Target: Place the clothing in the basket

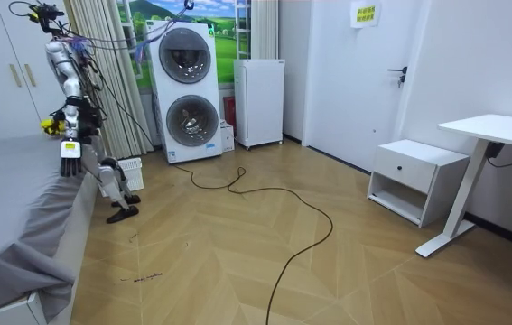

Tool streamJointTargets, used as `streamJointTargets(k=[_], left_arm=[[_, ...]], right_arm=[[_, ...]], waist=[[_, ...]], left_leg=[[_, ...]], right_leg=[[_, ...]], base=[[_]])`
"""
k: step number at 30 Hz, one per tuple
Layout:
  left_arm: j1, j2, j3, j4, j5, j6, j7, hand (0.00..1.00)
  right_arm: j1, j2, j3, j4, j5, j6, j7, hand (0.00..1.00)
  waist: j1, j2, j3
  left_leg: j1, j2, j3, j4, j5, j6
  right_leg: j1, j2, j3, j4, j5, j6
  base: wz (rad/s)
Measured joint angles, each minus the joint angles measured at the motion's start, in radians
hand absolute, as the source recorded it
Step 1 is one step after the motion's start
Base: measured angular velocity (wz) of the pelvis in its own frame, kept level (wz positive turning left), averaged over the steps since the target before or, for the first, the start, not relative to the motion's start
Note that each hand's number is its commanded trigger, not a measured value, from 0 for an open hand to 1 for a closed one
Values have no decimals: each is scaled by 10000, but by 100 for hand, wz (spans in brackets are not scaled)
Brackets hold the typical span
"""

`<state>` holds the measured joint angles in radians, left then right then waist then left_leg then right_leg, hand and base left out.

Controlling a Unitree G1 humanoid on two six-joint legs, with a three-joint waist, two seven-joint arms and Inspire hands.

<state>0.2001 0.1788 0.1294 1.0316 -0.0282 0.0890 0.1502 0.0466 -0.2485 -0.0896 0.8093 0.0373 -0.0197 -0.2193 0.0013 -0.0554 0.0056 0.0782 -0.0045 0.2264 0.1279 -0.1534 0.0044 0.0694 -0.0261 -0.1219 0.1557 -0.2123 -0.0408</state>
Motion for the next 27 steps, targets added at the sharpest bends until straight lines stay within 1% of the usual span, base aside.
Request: streamJointTargets(k=[1,2,3,4,5,6,7,8,9,10,12,13,14,16,17,18,19,20,21,22,23,24,25,27], left_arm=[[51,2,67,14,13,41,-7,0],[102,4,217,12,12,173,-48,0],[128,-4,407,12,21,352,-71,0],[150,-4,501,13,33,443,-85,0],[209,-8,652,9,68,609,-102,0],[229,-9,656,10,126,816,-82,0],[229,-9,647,10,126,927,-56,0],[234,-8,650,16,125,1123,-31,0],[242,-8,646,38,124,1232,-29,0],[267,-8,648,39,125,1265,-29,0],[277,-8,652,37,241,1416,10,0],[278,-8,653,37,266,1450,22,0],[296,-8,653,56,407,1506,101,0],[320,-10,633,117,422,1509,182,0],[372,-8,622,118,422,1512,212,0],[431,-8,619,118,417,1531,211,0],[454,-8,614,118,417,1547,205,0],[463,-8,583,117,396,1671,201,0],[462,-9,532,200,394,1748,181,0],[462,-8,506,272,395,1753,148,0],[450,-7,412,392,408,1789,126,0],[436,-7,236,507,408,1793,120,0],[428,-7,128,536,409,1795,119,0],[395,-10,-354,560,399,1829,87,0]], right_arm=[[99,0,-121,-112,-21,-1,-9,100],[207,-2,-361,-236,-44,60,-77,100],[264,9,-648,-318,-74,156,-87,100],[314,9,-782,-364,-84,208,-86,100],[387,10,-1007,-394,-87,228,-110,100],[475,9,-1148,-421,-92,228,-146,100],[515,10,-1199,-420,-77,228,-171,100],[563,20,-1293,-422,-17,238,-178,100],[608,29,-1382,-403,66,250,-181,100],[639,57,-1445,-357,80,252,-180,100],[868,228,-1833,-251,96,321,-180,100],[926,246,-1892,-247,95,345,-177,100],[1028,295,-2007,-136,88,341,-176,100],[1162,324,-2105,177,112,347,-171,100],[1231,324,-2105,356,194,348,-163,100],[1356,328,-2102,430,241,382,-149,100],[1423,328,-2103,430,246,413,-129,100],[1514,327,-2142,441,258,450,-89,100],[1514,319,-2257,469,363,451,-92,100],[1496,319,-2341,479,382,451,-104,100],[1421,313,-2502,639,411,421,-125,100],[1202,275,-2531,1006,460,441,-202,100],[1107,271,-2562,1150,468,443,-219,100],[907,254,-2573,1299,463,452,-248,100]], waist=[[-37,9,3],[-169,41,-4],[-389,69,12],[-450,69,12],[-491,75,14],[-580,72,15],[-649,91,27],[-852,146,69],[-995,227,130],[-1044,251,135],[-1102,285,125],[-1111,295,133],[-1177,298,135],[-1313,295,134],[-1349,342,149],[-1352,395,144],[-1379,418,146],[-1483,487,150],[-1568,611,172],[-1611,688,166],[-1705,795,133],[-1880,874,141],[-1914,918,134],[-1959,1161,128]], left_leg=[[33,37,19,1,-3,2],[67,70,92,15,-49,-18],[116,92,259,8,-85,-35],[140,98,364,7,-93,-41],[201,134,537,8,-96,-43],[254,153,659,11,-102,-42],[278,172,712,11,-107,-44],[307,213,799,11,-137,-50],[351,272,957,11,-207,-99],[370,283,1062,12,-229,-116],[383,294,1478,39,-233,-117],[382,312,1550,39,-233,-117],[391,335,1569,39,-233,-117],[386,367,1658,42,-233,-117],[385,451,1918,42,-234,-118],[386,462,2091,48,-243,-133],[382,478,2140,56,-261,-148],[348,522,2219,60,-288,-144],[343,638,2280,58,-382,-131],[335,657,2293,58,-458,-119],[271,693,2316,61,-497,-116],[168,688,2344,93,-499,-103],[110,678,2377,98,-492,-92],[-226,666,2595,268,-528,-4]], right_leg=[[-7,4,119,7,0,0],[-35,32,281,17,7,0],[-58,73,456,33,8,-1],[-80,92,546,56,8,-1],[-169,128,777,177,12,-6],[-186,152,956,178,23,-18],[-188,163,986,177,47,-21],[-188,198,1052,180,69,-22],[-195,275,1176,194,91,-30],[-198,307,1230,188,99,-36],[-320,392,1510,211,123,-53],[-362,410,1566,235,146,-58],[-399,449,1655,276,169,-67],[-453,486,1731,324,197,-67],[-511,541,1881,321,261,-63],[-566,602,2065,311,323,-61],[-592,630,2131,313,343,-57],[-661,677,2222,317,382,-56],[-722,763,2353,313,457,-51],[-764,808,2401,317,490,-50],[-865,824,2428,333,562,-42],[-968,808,2432,357,613,-18],[-1075,804,2461,415,631,-6],[-1594,795,2591,759,657,35]], base=[[-51],[-35],[-32],[-41],[-52],[-51],[-33],[-20],[-18],[-20],[-26],[-27],[-19],[-15],[-32],[-38],[-35],[-29],[-30],[-32],[-21],[-17],[-19],[-29]])
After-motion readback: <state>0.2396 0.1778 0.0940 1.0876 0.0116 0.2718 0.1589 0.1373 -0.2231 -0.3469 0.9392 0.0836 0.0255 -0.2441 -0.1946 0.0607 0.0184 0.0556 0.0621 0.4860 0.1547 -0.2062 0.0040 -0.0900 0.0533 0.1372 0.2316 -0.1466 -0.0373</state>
